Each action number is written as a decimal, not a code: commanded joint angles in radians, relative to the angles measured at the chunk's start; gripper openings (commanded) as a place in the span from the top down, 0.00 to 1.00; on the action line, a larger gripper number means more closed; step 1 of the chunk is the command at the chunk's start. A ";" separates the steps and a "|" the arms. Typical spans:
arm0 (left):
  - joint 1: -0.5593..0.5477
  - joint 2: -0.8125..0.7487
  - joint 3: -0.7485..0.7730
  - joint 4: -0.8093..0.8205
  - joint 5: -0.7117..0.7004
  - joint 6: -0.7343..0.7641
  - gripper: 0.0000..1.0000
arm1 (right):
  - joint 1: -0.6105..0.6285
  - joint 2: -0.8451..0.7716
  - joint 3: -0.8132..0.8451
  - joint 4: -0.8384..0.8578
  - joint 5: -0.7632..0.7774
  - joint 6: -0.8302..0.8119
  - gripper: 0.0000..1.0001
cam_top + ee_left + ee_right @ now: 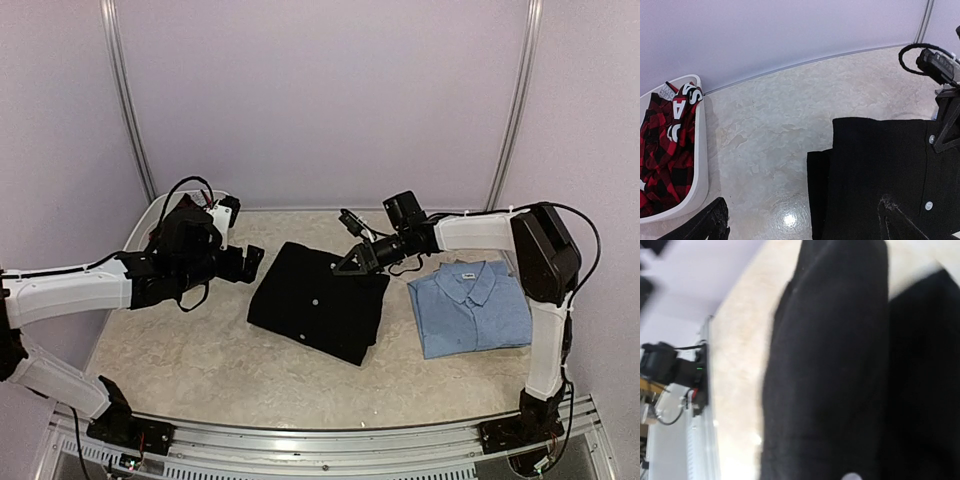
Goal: Fold and stack the long sleeve shirts
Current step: Smooth out the square-folded shirt at the center of the board, then pick up the square-folded shirt from the center of the board.
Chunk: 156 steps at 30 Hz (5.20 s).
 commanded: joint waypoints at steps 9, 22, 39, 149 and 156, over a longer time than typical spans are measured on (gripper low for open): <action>-0.014 0.014 0.023 -0.002 0.033 -0.016 0.01 | -0.047 0.140 0.001 0.041 0.099 0.037 0.69; -0.032 0.122 -0.011 0.128 0.211 -0.049 0.01 | -0.047 -0.077 -0.046 -0.082 0.489 -0.132 0.28; -0.141 0.549 0.148 0.118 0.103 -0.022 0.01 | 0.032 -0.185 -0.350 0.092 0.533 -0.070 0.48; -0.273 0.385 -0.209 0.201 0.165 -0.174 0.16 | -0.064 0.395 0.215 -0.191 -0.078 -0.258 0.11; -0.272 0.400 -0.207 0.190 0.131 -0.162 0.16 | -0.025 0.399 0.163 -0.211 -0.114 -0.272 0.20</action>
